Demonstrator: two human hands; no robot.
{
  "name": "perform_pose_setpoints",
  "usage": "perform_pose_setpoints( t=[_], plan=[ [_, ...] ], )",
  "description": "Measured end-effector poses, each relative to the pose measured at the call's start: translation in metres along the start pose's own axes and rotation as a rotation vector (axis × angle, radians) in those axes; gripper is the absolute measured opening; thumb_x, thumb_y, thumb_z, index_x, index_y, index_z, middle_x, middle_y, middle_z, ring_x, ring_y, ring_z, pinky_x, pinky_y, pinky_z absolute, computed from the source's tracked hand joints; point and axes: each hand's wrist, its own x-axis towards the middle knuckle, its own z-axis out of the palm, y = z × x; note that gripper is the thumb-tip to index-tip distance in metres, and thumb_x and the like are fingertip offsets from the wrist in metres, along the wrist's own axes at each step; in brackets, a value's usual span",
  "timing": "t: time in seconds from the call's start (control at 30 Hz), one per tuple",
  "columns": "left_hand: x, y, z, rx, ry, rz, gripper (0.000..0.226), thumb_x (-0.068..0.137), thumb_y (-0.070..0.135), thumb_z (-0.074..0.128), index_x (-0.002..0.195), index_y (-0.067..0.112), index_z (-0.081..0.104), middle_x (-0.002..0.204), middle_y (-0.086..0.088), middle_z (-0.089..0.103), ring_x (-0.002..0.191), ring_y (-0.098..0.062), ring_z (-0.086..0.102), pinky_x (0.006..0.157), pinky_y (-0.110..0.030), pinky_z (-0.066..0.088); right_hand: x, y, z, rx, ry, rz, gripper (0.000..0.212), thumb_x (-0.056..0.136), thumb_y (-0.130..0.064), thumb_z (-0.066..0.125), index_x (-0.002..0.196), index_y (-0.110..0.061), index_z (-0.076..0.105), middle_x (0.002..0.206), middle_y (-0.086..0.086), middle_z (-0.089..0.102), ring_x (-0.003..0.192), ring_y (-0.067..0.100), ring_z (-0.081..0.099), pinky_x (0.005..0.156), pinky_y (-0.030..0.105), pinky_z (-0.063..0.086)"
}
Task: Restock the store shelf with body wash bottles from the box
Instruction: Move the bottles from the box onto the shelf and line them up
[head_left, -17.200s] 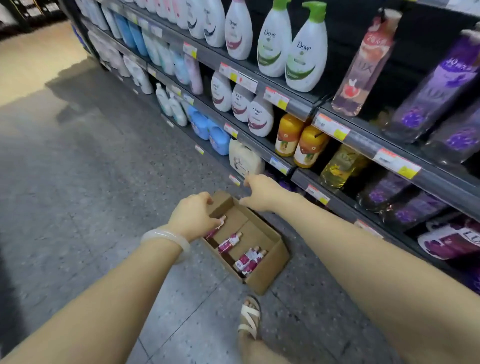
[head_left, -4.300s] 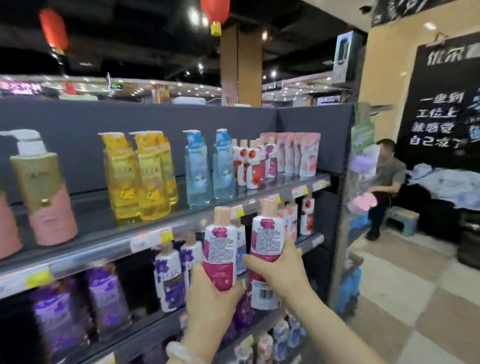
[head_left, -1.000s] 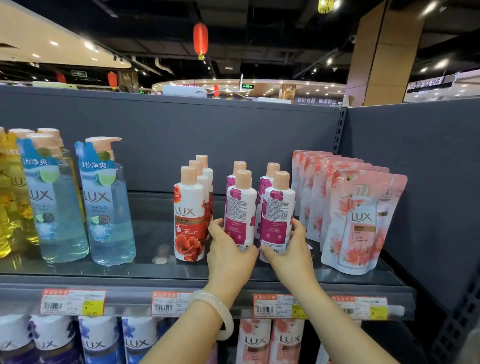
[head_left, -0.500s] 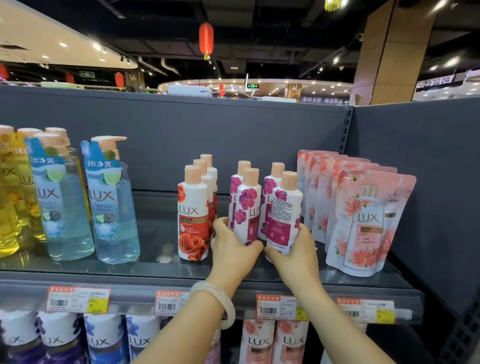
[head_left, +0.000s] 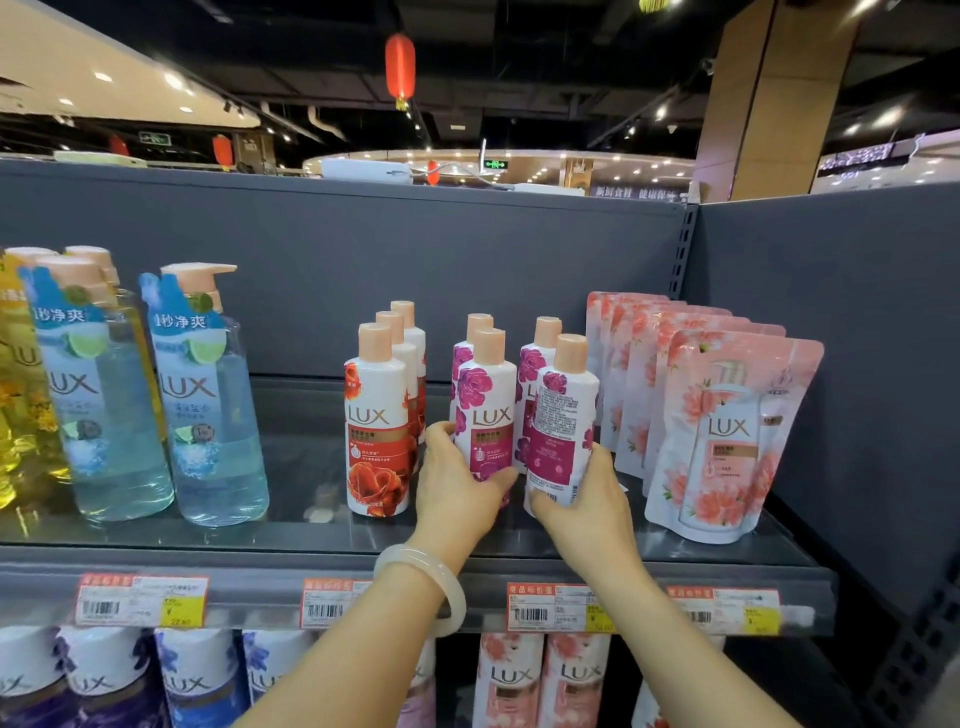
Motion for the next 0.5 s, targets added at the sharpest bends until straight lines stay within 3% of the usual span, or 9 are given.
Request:
perform_pose_setpoints(
  t=[0.07,0.13,0.23,0.37,0.43,0.5],
  plan=[
    [0.002,0.001,-0.002,0.007,-0.014,-0.002,0.073,0.077,0.020,0.074,0.132,0.016,0.026,0.129,-0.004,0.052,0.116,-0.020,0.055,0.082,-0.025,0.044,-0.001,-0.002,0.000,-0.057,0.045,0.024,0.054,0.071,-0.022,0.076,0.116,-0.015,0.045,0.108,0.003,0.053,0.101,0.022,0.055,0.072,0.028,0.045],
    [0.003,0.000,-0.003,0.024,-0.027,0.021,0.075,0.079,0.016,0.072,0.136,0.017,0.023,0.130,-0.004,0.052,0.117,-0.021,0.054,0.089,-0.030,0.046,-0.001,-0.005,0.000,-0.118,0.070,0.070,0.071,0.065,-0.030,0.081,0.123,-0.016,0.042,0.117,0.004,0.048,0.111,0.022,0.048,0.088,0.035,0.046],
    [-0.002,-0.001,-0.003,0.050,-0.015,0.044,0.081,0.077,0.016,0.073,0.139,0.019,0.020,0.132,-0.004,0.050,0.121,-0.023,0.051,0.099,-0.037,0.045,-0.001,-0.007,-0.003,-0.064,0.022,0.113,0.088,0.058,-0.034,0.085,0.130,-0.021,0.036,0.122,0.001,0.041,0.118,0.017,0.040,0.100,0.037,0.042],
    [-0.004,-0.001,0.001,0.122,0.038,0.065,0.093,0.065,0.024,0.082,0.138,0.017,0.024,0.133,-0.005,0.044,0.126,-0.023,0.042,0.107,-0.040,0.039,0.006,-0.005,-0.020,0.309,-0.245,0.197,0.076,0.065,-0.002,0.073,0.129,-0.020,0.036,0.115,0.002,0.055,0.102,0.017,0.058,0.075,0.026,0.051],
    [-0.004,-0.001,0.001,0.119,0.026,0.057,0.086,0.067,0.023,0.082,0.134,0.017,0.028,0.131,-0.004,0.046,0.123,-0.022,0.045,0.102,-0.036,0.042,0.010,0.000,-0.028,0.302,-0.369,0.218,0.070,0.067,0.002,0.074,0.128,-0.015,0.044,0.114,0.003,0.062,0.104,0.019,0.060,0.082,0.030,0.051],
    [-0.003,-0.002,-0.001,0.088,0.008,0.045,0.075,0.071,0.017,0.079,0.129,0.018,0.031,0.128,-0.003,0.051,0.120,-0.021,0.051,0.094,-0.030,0.044,0.012,0.001,-0.031,0.222,-0.365,0.179,0.065,0.068,-0.004,0.080,0.123,-0.016,0.049,0.115,0.001,0.063,0.106,0.019,0.060,0.090,0.033,0.050]
  ],
)
